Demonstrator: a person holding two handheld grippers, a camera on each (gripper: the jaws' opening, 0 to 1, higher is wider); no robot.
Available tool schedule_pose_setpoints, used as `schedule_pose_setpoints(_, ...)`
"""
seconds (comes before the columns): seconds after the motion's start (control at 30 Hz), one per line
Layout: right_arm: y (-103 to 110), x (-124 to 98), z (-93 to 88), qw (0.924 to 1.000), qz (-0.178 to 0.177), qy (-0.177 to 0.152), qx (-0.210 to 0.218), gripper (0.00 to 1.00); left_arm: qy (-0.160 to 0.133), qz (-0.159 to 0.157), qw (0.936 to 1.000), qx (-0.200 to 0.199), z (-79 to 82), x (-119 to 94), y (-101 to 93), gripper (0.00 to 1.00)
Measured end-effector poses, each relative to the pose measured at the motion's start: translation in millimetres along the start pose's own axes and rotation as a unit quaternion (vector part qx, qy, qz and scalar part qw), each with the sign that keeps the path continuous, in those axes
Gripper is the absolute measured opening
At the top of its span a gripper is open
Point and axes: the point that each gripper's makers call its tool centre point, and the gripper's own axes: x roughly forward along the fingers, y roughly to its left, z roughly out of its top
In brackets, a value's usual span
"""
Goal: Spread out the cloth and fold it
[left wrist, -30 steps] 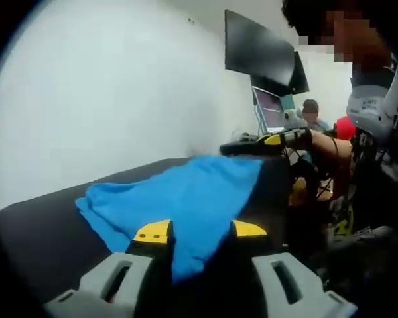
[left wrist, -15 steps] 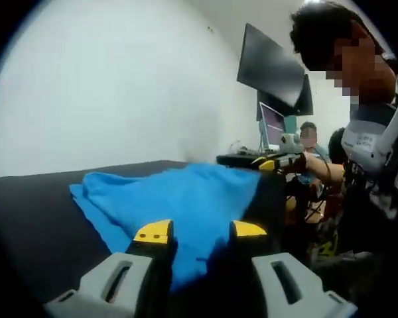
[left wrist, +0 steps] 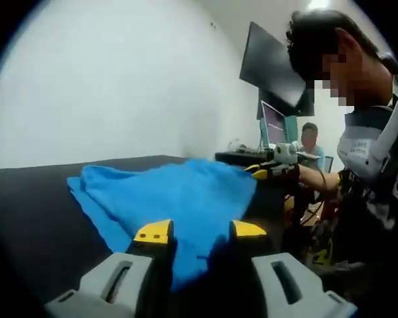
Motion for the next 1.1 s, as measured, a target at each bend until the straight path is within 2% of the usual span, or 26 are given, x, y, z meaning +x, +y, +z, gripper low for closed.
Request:
schedule_pose_setpoints(0.13, -3, -2, 0.6, 0.9999, 0.001, -0.005, 0.01, 0.25, 0.013, 0.001, 0.9998, -0.012, -3.4, 4, 0.5, 0.32)
schedule_pose_setpoints(0.37, 4, 1, -7.1, 0.9987, 0.007, 0.021, -0.046, 0.25, 0.004, 0.022, 0.9997, -0.008, -0.5, 4, 3.4, 0.32)
schedule_pose_setpoints(0.5, 4, 0, -5.3, 0.9988, 0.009, 0.016, -0.045, 0.25, 0.001, 0.036, 0.9993, -0.011, 1.0, 3, 9.3, 0.32)
schedule_pose_setpoints(0.63, 4, 0, -3.6, 0.9989, 0.009, 0.011, -0.044, 0.25, 0.01, 0.035, 0.9993, -0.012, -1.7, 2, 10.2, 0.32)
schedule_pose_setpoints(0.83, 5, 0, -4.1, 0.999, 0.005, 0.013, -0.042, 0.25, 0.007, 0.041, 0.999, -0.017, -0.1, 2, 10.7, 0.32)
schedule_pose_setpoints(1.1, 3, 4, -8.1, 0.9989, 0.004, 0.029, -0.037, 0.25, 0.013, 0.015, 0.9997, -0.017, -2.0, 2, 2.6, 0.33)
